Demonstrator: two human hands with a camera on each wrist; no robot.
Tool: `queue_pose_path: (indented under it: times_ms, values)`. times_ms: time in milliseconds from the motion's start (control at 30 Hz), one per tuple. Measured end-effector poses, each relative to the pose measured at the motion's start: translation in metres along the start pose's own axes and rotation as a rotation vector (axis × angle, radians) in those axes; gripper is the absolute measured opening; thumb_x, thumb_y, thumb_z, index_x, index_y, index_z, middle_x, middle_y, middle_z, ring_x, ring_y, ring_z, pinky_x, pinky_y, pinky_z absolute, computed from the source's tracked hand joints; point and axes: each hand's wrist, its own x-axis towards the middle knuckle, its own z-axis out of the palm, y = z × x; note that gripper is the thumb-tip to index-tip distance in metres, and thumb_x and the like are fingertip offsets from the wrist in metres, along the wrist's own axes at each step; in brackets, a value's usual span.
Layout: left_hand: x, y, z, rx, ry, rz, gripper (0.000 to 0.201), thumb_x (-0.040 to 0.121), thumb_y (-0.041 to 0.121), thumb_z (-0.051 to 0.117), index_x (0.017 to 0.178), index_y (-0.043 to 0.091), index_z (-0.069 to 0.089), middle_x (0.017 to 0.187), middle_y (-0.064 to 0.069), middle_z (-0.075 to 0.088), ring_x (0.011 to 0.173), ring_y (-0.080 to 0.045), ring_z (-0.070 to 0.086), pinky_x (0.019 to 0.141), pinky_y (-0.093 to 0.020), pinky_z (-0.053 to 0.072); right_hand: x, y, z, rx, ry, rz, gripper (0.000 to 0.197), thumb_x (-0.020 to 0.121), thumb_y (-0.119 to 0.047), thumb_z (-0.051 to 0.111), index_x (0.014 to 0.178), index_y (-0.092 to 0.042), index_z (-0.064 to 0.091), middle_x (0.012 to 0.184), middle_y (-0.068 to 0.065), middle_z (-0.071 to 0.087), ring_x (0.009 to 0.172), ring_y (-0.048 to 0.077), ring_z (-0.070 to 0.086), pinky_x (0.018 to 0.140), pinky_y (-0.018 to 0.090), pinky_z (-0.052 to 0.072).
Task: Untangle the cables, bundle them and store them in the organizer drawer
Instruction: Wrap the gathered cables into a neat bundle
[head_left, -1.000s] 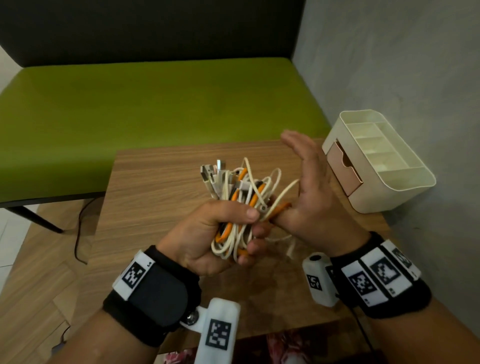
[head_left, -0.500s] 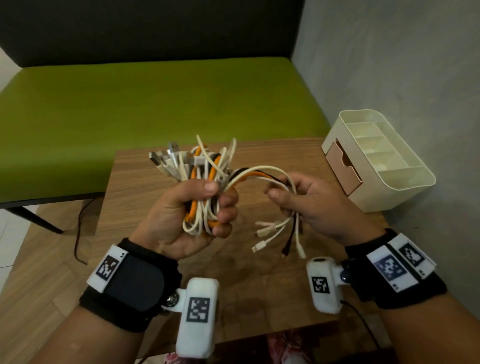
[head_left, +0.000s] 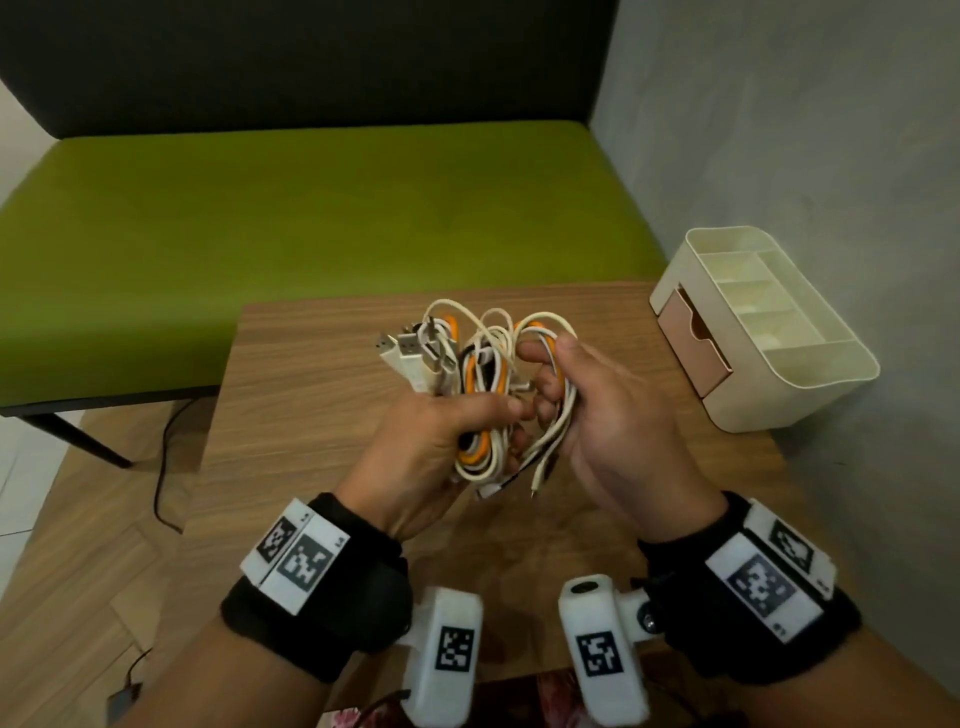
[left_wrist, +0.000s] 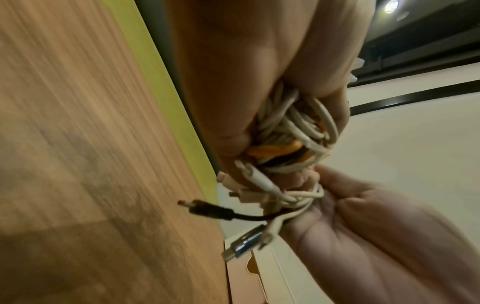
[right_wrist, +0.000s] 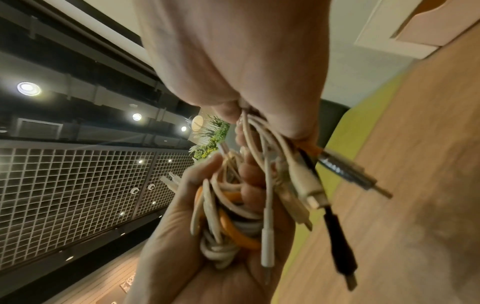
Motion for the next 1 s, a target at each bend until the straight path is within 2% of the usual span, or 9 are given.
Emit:
queue_pose_path:
  times_ms: [67, 167, 433, 533, 633, 767, 833, 900, 1000]
  values:
    - [0.001, -0.004, 0.003, 0.021, -0.013, 0.059, 0.038, 0.065, -0.005, 0.068, 0.103, -0.004, 0.069, 0.091, -0.016, 0.073, 0.07, -0.024, 0.069, 0.06, -0.031, 0.056, -0.001, 0.002, 0.0, -0.11, 0.034, -0.054, 0.037, 0.087, -0.051, 0.053, 0.089, -0.02, 0.073, 0.08, 0.003, 0.066, 0.081, 0.026, 0.064, 0.083, 0.059, 0.052]
    - [0.005, -0.01, 0.005, 0.122, 0.025, 0.129, 0.041, 0.066, -0.003, 0.068, 0.105, 0.006, 0.072, 0.098, -0.014, 0.073, 0.086, -0.027, 0.07, 0.075, -0.039, 0.055, -0.005, 0.004, 0.004, -0.125, 0.04, -0.074, 0.035, 0.095, -0.045, 0.049, 0.098, -0.023, 0.076, 0.104, 0.006, 0.075, 0.104, 0.026, 0.069, 0.098, 0.055, 0.05]
    - [0.008, -0.014, 0.009, 0.26, -0.02, 0.164, 0.039, 0.064, -0.009, 0.064, 0.103, -0.007, 0.063, 0.087, -0.013, 0.068, 0.08, -0.024, 0.064, 0.068, -0.034, 0.052, -0.008, 0.005, 0.014, 0.022, 0.054, -0.044, 0.035, 0.105, -0.026, 0.042, 0.102, -0.01, 0.072, 0.102, 0.011, 0.076, 0.101, 0.024, 0.071, 0.091, 0.04, 0.053]
    - [0.008, -0.016, 0.011, 0.315, -0.023, 0.178, 0.039, 0.063, -0.008, 0.069, 0.102, -0.006, 0.065, 0.093, -0.016, 0.07, 0.085, -0.024, 0.066, 0.076, -0.037, 0.054, -0.011, -0.002, 0.018, 0.14, -0.071, -0.007, 0.065, 0.097, -0.051, 0.04, 0.121, 0.005, 0.063, 0.119, 0.025, 0.067, 0.116, 0.034, 0.064, 0.105, 0.047, 0.046]
    - [0.008, -0.017, 0.007, 0.348, -0.004, 0.205, 0.036, 0.067, -0.014, 0.075, 0.101, -0.005, 0.066, 0.094, -0.016, 0.072, 0.084, -0.021, 0.068, 0.075, -0.034, 0.055, -0.014, -0.007, 0.015, 0.144, -0.219, -0.015, 0.081, 0.093, -0.062, 0.031, 0.127, 0.007, 0.058, 0.125, 0.028, 0.063, 0.122, 0.034, 0.059, 0.105, 0.042, 0.046]
    - [0.005, -0.017, 0.008, 0.27, 0.015, 0.279, 0.041, 0.065, -0.009, 0.073, 0.105, -0.009, 0.062, 0.099, -0.023, 0.07, 0.089, -0.027, 0.068, 0.078, -0.037, 0.057, -0.018, -0.012, 0.016, 0.026, -0.287, -0.069, 0.067, 0.09, -0.065, 0.038, 0.123, -0.014, 0.067, 0.127, 0.011, 0.066, 0.125, 0.02, 0.059, 0.105, 0.037, 0.042]
    - [0.003, -0.017, 0.009, 0.247, 0.034, 0.307, 0.04, 0.066, -0.006, 0.071, 0.105, -0.009, 0.062, 0.095, -0.019, 0.069, 0.088, -0.027, 0.068, 0.075, -0.036, 0.056, -0.018, -0.011, 0.014, -0.056, -0.258, -0.025, 0.094, 0.076, -0.081, 0.051, 0.147, -0.02, 0.045, 0.148, 0.001, 0.051, 0.136, 0.011, 0.047, 0.115, 0.039, 0.034]
    - [0.002, -0.018, 0.011, 0.246, 0.048, 0.331, 0.032, 0.069, -0.011, 0.07, 0.099, -0.007, 0.062, 0.086, -0.009, 0.07, 0.08, -0.018, 0.067, 0.069, -0.028, 0.054, -0.02, -0.013, 0.013, -0.298, -0.281, -0.034, 0.109, 0.066, -0.095, 0.038, 0.155, -0.034, 0.023, 0.163, -0.002, 0.025, 0.147, 0.012, 0.028, 0.121, 0.04, 0.023]
    - [0.001, -0.017, 0.013, 0.246, 0.07, 0.35, 0.025, 0.074, -0.023, 0.064, 0.095, -0.01, 0.061, 0.08, -0.003, 0.068, 0.072, -0.01, 0.065, 0.063, -0.022, 0.05, -0.027, -0.025, 0.015, -0.531, -0.287, -0.039, 0.063, 0.07, -0.085, 0.012, 0.128, -0.064, 0.023, 0.165, -0.016, 0.0, 0.144, -0.008, 0.006, 0.113, 0.021, 0.014]
